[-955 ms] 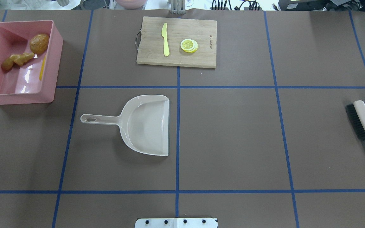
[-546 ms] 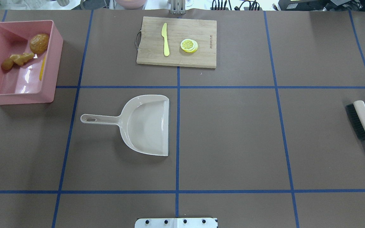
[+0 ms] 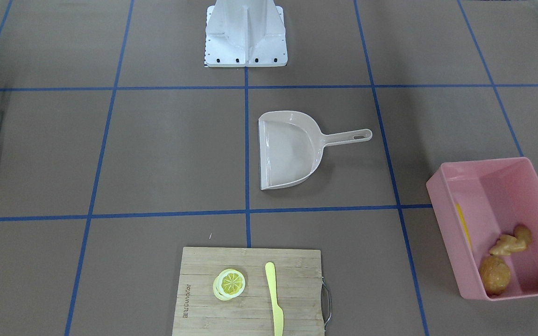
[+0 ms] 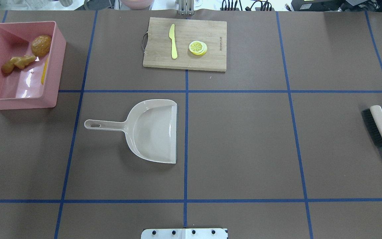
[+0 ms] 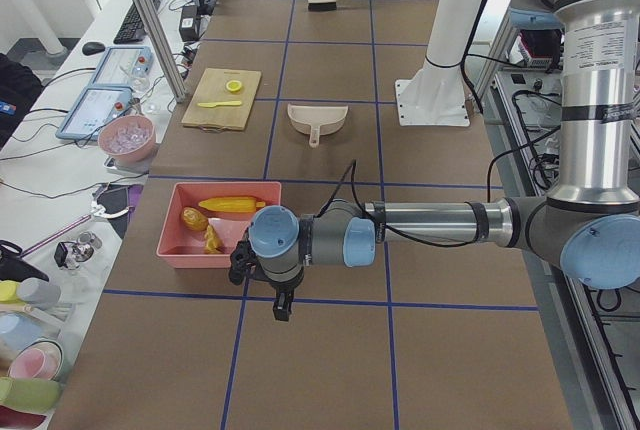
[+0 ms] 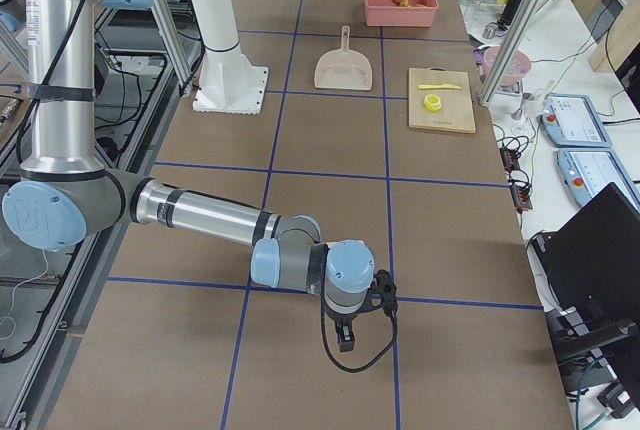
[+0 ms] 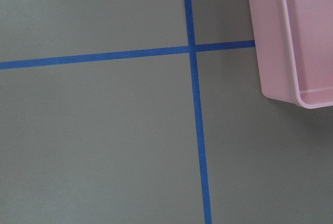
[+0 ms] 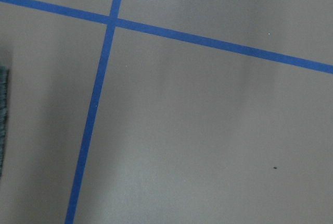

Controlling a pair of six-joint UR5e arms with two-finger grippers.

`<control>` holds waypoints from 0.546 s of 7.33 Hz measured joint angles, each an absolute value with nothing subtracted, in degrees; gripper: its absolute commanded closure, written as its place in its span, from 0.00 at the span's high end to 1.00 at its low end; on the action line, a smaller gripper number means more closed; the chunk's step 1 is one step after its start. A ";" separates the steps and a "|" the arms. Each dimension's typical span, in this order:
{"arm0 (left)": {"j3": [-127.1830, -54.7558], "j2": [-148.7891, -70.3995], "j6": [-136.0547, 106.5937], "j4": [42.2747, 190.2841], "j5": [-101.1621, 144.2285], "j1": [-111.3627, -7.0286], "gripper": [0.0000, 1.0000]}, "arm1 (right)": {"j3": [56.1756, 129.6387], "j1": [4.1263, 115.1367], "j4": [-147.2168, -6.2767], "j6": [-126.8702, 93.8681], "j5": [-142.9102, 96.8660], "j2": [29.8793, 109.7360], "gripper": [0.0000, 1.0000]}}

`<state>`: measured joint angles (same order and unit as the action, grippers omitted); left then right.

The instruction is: Sweep and dump trash into bin

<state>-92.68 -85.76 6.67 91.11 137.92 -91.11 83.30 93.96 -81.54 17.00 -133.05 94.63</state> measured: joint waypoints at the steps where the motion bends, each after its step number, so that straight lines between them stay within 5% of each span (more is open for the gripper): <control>1: -92.75 -85.60 6.67 91.13 137.96 -91.13 0.98 | 83.20 93.97 -80.68 16.88 -133.01 94.94 1.00; 4: -92.87 -85.39 6.74 91.07 138.20 -91.14 0.98 | 83.15 93.97 -80.10 16.85 -132.92 95.17 1.00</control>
